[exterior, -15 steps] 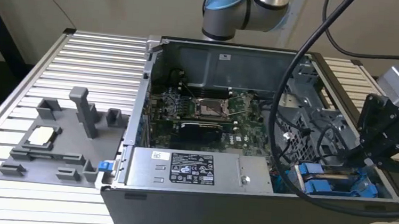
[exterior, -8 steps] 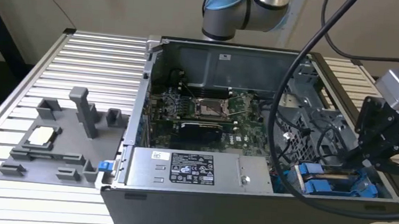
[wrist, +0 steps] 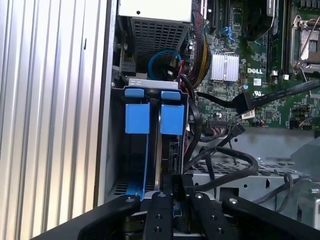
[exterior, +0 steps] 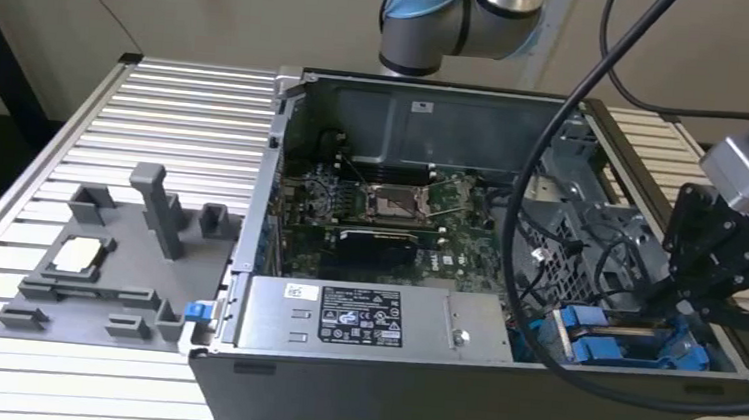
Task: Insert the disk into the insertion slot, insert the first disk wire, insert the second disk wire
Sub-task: 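Insert the first disk wire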
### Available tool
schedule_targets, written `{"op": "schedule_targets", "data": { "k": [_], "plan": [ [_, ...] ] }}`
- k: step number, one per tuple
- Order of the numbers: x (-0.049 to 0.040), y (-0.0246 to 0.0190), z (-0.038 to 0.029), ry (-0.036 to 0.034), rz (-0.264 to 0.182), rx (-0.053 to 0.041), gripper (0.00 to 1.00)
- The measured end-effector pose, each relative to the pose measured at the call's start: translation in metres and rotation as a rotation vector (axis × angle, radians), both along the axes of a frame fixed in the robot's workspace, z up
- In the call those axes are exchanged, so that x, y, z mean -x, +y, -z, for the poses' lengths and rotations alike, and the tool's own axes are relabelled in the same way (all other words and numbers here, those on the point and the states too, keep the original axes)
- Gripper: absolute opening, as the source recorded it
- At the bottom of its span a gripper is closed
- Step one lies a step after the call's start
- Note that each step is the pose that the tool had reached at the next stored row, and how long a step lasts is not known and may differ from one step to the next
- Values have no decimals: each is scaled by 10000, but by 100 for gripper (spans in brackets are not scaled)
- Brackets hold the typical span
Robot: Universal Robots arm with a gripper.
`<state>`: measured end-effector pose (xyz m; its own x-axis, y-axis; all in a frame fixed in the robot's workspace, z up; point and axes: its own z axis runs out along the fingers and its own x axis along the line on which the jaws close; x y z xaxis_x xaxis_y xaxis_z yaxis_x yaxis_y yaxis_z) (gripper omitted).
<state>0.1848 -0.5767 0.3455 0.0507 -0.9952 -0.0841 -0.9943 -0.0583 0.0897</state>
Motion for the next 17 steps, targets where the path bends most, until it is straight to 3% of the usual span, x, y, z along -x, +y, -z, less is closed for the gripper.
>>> {"op": "schedule_targets", "data": {
  "k": [5,9,17],
  "plan": [
    [-30,2,24,0,-56,-35,19],
    [-40,4,33,3,-68,-117,19],
    [-40,4,41,71,-69,-116,19]
  ]
}}
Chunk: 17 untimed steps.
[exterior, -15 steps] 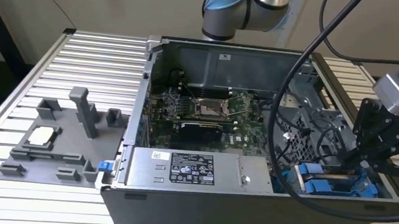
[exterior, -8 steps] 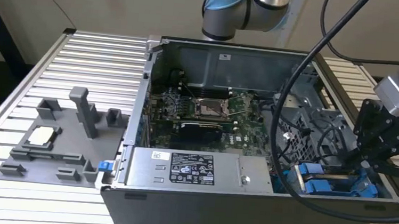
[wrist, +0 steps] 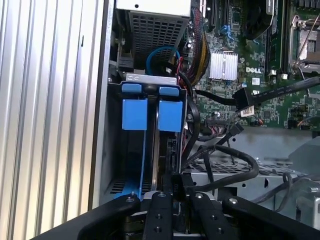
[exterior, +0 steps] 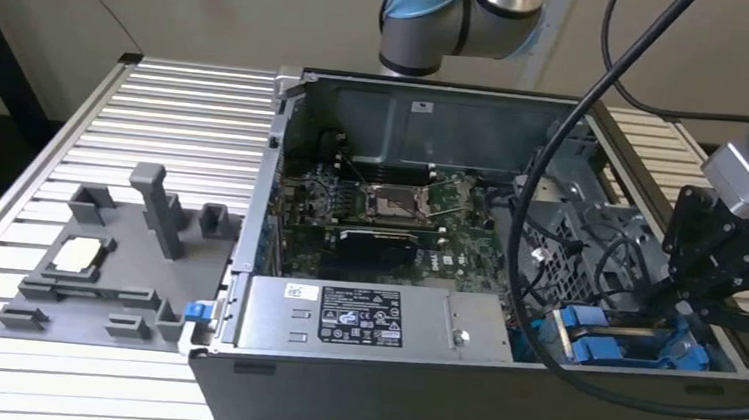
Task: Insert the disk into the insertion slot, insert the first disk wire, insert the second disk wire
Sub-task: 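Insert the first disk wire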
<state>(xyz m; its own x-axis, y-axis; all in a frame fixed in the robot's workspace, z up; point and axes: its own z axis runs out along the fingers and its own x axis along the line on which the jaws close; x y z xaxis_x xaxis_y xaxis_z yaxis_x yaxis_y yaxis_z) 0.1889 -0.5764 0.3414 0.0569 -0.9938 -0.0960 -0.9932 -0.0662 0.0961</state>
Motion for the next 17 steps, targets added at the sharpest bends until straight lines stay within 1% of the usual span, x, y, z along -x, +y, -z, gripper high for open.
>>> {"op": "schedule_targets", "data": {
  "k": [3,9,17],
  "plan": [
    [-1,0,13,7,-1,2,19],
    [-1,0,69,14,-1,10,19],
    [-1,0,87,15,0,-18,20]
  ]
}}
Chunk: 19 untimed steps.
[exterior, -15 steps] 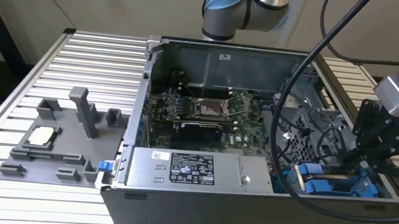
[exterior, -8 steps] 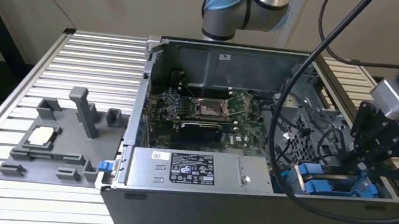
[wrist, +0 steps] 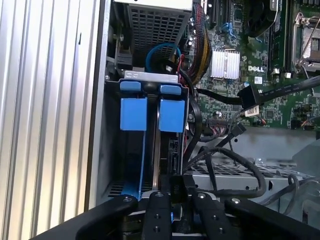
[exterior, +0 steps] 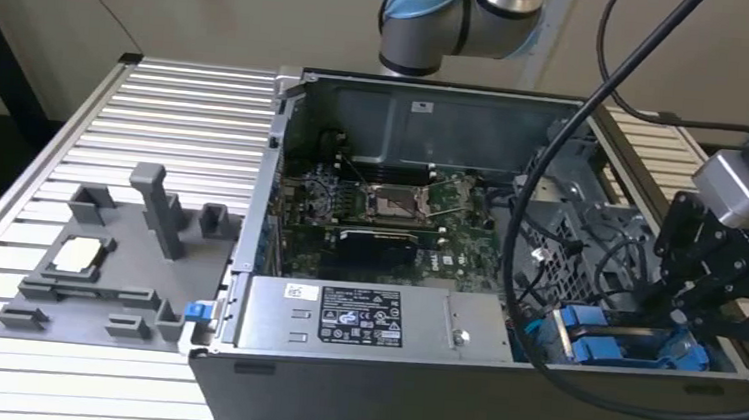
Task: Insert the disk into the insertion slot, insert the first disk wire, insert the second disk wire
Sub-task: 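Insert the first disk wire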
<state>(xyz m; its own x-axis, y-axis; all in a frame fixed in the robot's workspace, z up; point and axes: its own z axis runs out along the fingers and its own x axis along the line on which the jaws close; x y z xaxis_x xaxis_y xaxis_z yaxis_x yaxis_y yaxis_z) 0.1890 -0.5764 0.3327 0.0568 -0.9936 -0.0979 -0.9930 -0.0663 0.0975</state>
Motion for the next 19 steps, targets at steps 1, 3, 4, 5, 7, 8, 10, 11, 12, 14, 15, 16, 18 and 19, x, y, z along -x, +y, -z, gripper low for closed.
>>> {"op": "schedule_targets", "data": {
  "k": [1,3,4,5,7,8,10,11,12,14,15,16,18,19],
  "plan": [
    [0,0,-13,-1,-1,13,27],
    [0,0,-66,0,0,11,27],
    [0,0,-108,0,0,11,27],
    [0,0,-152,0,0,11,27],
    [0,1,-242,0,0,12,27],
    [0,1,-288,-1,0,13,27],
    [0,2,-379,-1,0,12,27],
    [0,3,-424,-1,0,13,27],
    [0,3,-469,-1,0,13,27],
    [0,3,-562,-1,0,13,27],
    [0,3,-606,-1,0,14,27],
    [0,3,-653,-1,0,12,27],
    [1,4,-731,-1,-2,14,27],
    [2,4,-756,-3,-2,15,27]
  ]
}}
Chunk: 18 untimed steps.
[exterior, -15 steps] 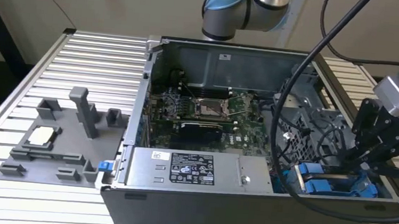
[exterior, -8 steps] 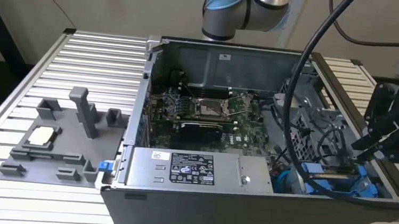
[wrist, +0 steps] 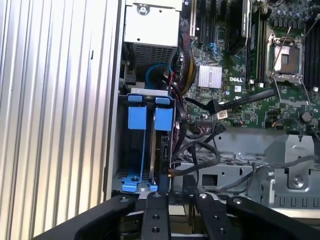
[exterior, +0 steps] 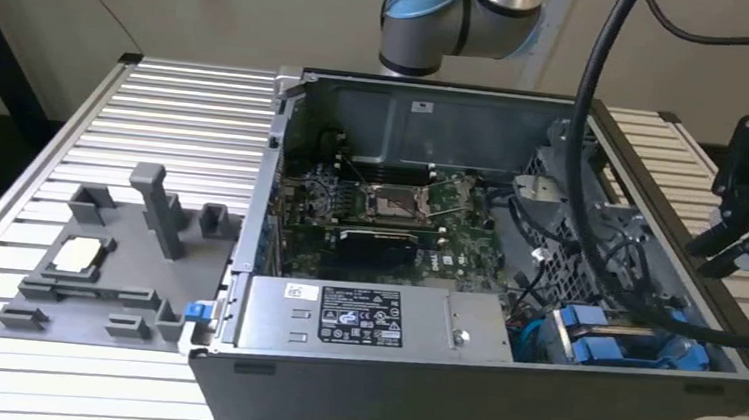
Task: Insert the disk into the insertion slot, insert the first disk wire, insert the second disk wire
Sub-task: 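Insert the first disk wire, then insert the second disk wire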
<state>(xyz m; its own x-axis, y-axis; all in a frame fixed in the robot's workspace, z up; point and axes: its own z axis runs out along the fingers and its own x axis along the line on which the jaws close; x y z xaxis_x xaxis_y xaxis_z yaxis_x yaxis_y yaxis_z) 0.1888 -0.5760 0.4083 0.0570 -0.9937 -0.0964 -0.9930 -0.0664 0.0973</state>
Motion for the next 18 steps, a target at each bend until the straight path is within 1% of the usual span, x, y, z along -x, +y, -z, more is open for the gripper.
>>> {"op": "schedule_targets", "data": {
  "k": [5,6,8,11,12,13,14,18],
  "plan": [
    [3,0,-7,-4,2,-4,27],
    [21,4,-8,-41,3,-1,27],
    [68,14,-7,-179,3,-2,27],
    [158,24,-4,-422,4,-5,27],
    [189,28,-2,-480,3,-6,27],
    [227,35,0,-537,3,-5,27],
    [266,43,2,-578,3,-5,27],
    [420,87,14,-720,3,-5,27]
  ]
}}
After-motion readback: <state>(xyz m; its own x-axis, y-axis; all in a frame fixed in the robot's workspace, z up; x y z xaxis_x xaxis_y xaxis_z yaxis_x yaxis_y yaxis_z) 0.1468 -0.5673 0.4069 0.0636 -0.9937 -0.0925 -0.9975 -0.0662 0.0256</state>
